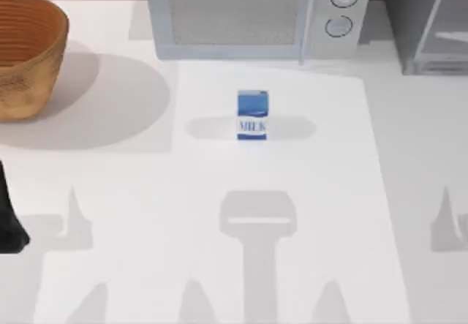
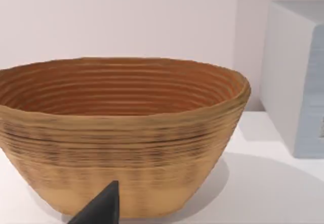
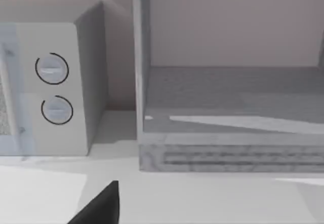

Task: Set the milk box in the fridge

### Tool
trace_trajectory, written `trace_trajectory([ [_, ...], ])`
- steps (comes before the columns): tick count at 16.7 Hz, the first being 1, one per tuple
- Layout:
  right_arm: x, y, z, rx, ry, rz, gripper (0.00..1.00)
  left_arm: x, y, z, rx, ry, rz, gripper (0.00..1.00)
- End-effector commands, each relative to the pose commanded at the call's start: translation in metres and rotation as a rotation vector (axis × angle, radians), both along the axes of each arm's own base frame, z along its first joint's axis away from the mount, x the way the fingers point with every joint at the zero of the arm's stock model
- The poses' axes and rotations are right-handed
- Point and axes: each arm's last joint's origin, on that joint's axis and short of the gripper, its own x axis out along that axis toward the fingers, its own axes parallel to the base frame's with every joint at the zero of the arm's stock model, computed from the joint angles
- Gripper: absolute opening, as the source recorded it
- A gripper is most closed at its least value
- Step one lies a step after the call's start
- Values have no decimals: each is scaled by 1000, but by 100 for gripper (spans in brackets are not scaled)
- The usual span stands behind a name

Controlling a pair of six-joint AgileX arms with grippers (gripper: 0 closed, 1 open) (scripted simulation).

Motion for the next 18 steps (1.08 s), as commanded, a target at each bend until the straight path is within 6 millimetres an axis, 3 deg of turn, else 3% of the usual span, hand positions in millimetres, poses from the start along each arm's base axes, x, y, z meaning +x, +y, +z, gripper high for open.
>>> trace_trajectory([
  [5, 1, 1, 5, 2, -3, 7, 100, 0, 0, 0, 0, 0, 0, 100],
  [9, 9, 7, 24, 8, 0, 15, 100, 0, 0, 0, 0, 0, 0, 100],
  [18, 51, 29, 67, 25, 21, 4, 100, 0, 0, 0, 0, 0, 0, 100],
])
